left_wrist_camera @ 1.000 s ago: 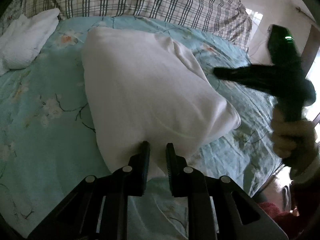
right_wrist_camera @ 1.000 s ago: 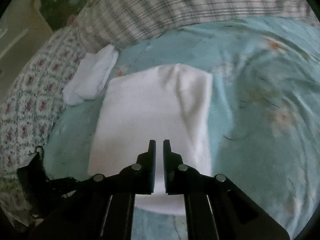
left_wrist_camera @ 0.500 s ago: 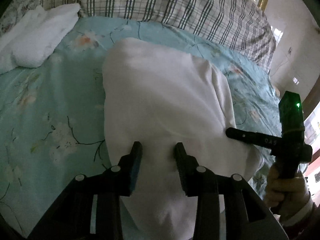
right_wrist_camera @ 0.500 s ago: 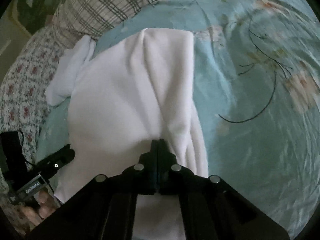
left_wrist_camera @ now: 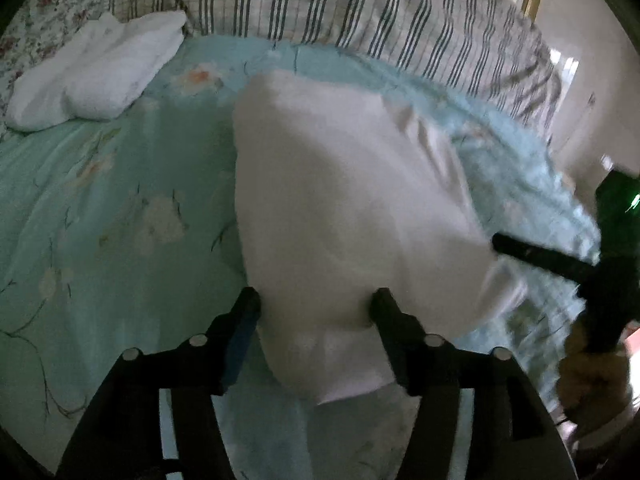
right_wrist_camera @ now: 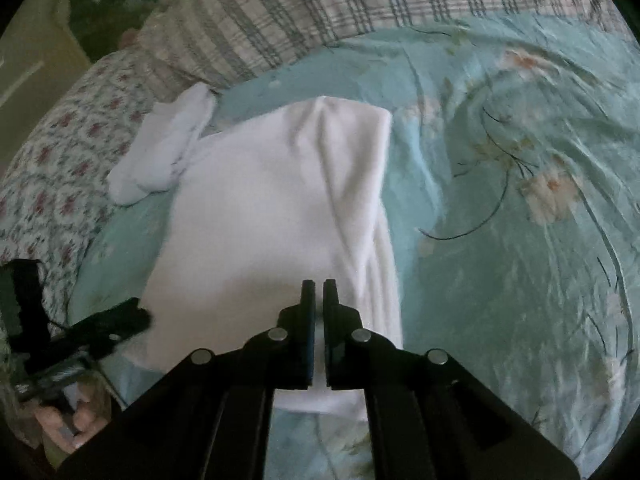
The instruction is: Fold large clothes
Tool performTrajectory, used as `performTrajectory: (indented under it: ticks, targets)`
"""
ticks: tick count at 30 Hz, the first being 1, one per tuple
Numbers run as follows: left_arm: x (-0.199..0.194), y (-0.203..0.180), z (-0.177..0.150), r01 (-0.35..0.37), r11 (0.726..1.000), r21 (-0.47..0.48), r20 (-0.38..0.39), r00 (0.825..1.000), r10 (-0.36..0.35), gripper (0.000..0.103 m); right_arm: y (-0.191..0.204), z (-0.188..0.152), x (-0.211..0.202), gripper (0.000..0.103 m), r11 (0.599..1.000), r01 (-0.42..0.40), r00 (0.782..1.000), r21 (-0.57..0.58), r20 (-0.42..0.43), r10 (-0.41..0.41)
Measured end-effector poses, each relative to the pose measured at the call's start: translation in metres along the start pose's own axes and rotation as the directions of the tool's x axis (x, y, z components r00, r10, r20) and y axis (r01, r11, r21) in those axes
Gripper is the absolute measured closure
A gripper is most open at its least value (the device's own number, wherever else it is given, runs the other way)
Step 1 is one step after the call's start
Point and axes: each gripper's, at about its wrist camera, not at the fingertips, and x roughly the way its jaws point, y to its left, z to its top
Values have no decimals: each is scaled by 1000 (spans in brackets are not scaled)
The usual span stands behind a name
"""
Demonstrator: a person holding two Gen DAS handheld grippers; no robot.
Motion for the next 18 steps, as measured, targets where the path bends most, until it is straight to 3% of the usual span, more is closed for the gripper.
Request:
performTrajectory:
  ticks: [4,13,15,18]
  targets:
    - [20,0,-11,6,999,-31,-39,999,-7,34,-9,-13,27,98,999,35,995,-4,-95,-35]
    - [14,1,-16,-11,998,-62,-37,999,9,33,-9,-12,11,95,1000,18,997,24,-75,-16]
    - [9,2,-16,-23,997,-71,-36,999,20,33,-7,-14,5,91,1000,13,998,20,-67,-12]
    - [-3,2,-19,-37,996,-83,-21,999,35,34,0,-13,-6,73,1000,8,999,4,-46,-8]
